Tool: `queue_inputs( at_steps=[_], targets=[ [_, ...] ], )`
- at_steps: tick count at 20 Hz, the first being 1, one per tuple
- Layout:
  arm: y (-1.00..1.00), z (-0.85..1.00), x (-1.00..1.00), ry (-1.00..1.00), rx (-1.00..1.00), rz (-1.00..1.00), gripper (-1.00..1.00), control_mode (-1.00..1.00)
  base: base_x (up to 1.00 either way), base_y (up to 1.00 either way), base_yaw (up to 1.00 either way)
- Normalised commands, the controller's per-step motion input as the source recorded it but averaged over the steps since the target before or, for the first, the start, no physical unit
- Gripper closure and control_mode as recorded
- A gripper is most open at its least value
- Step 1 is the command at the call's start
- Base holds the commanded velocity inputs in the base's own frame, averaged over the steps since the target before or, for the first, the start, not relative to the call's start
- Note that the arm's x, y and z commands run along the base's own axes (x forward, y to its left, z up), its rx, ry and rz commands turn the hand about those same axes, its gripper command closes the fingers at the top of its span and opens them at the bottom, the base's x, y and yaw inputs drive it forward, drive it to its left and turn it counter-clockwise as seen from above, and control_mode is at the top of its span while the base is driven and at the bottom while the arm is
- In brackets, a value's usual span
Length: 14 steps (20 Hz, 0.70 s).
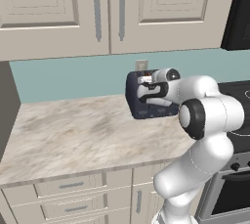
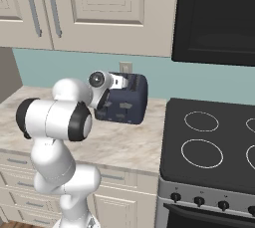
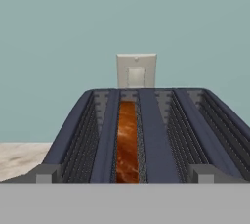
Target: Start the toaster. Once the lever pops up, take the bread to the plate on the dining counter.
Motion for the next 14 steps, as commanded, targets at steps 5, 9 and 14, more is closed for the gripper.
queue_inputs(
  at_steps=[5,9,14],
  targets=[
    [0.0,-0.01,0.02,0.0,0.0,0.0,-1.0,-1.0,0.0,0.0,0.0],
    [0.0,-0.01,0.0,0.0,0.0,0.0,-1.0,-1.0,0.0,0.0,0.0],
    [0.0,-0.13,0.01,0.0,0.0,0.0,-1.0,-1.0,0.0,0.0,0.0]
  ],
)
